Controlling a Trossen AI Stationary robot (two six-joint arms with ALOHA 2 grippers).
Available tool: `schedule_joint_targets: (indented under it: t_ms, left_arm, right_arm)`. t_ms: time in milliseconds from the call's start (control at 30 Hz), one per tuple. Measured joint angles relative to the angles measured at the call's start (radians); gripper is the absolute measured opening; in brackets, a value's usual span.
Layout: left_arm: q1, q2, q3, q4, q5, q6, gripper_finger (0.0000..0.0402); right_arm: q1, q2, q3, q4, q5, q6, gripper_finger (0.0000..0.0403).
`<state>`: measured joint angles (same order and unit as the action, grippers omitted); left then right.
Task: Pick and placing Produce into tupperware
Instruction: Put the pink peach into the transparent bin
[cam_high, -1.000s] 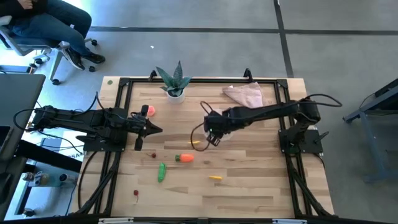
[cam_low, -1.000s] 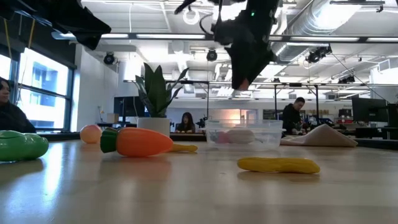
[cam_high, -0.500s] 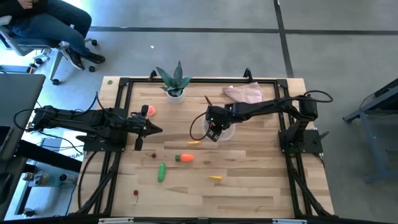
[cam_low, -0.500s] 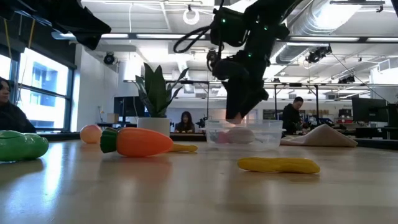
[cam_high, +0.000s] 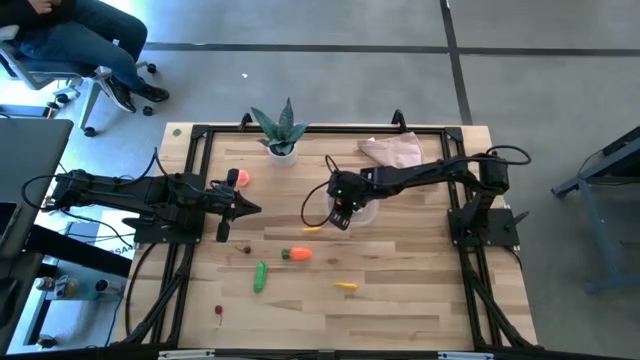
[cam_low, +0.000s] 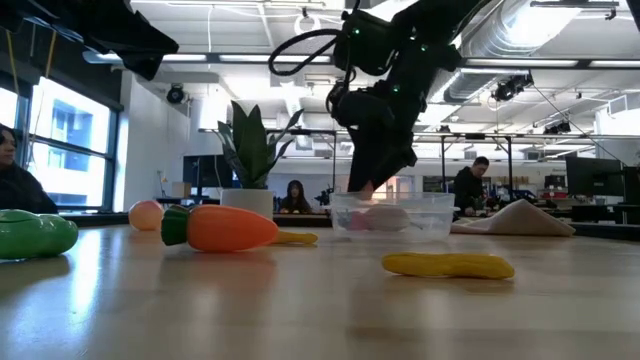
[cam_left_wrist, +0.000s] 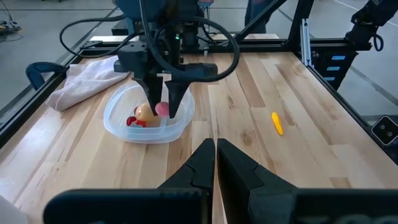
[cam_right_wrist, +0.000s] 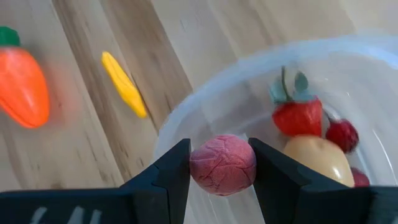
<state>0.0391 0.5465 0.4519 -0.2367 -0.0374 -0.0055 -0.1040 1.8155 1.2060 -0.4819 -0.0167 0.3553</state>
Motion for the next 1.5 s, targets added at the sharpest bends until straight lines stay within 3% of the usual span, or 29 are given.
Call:
schedule_joint_targets:
  t_ms: [500,1500]
  left_arm:
    - [0.000,0.000,0.000,0.000,0.000,0.000,0.0007]
    - [0.000,0.000,0.000,0.000,0.000,0.000,0.0007]
  right_arm:
    - [0.000,0.064,0.001,0.043,0.013,-0.047,0.0137]
    - [0.001,0.064,0.000,0.069,0.041,-0.094,0.0138]
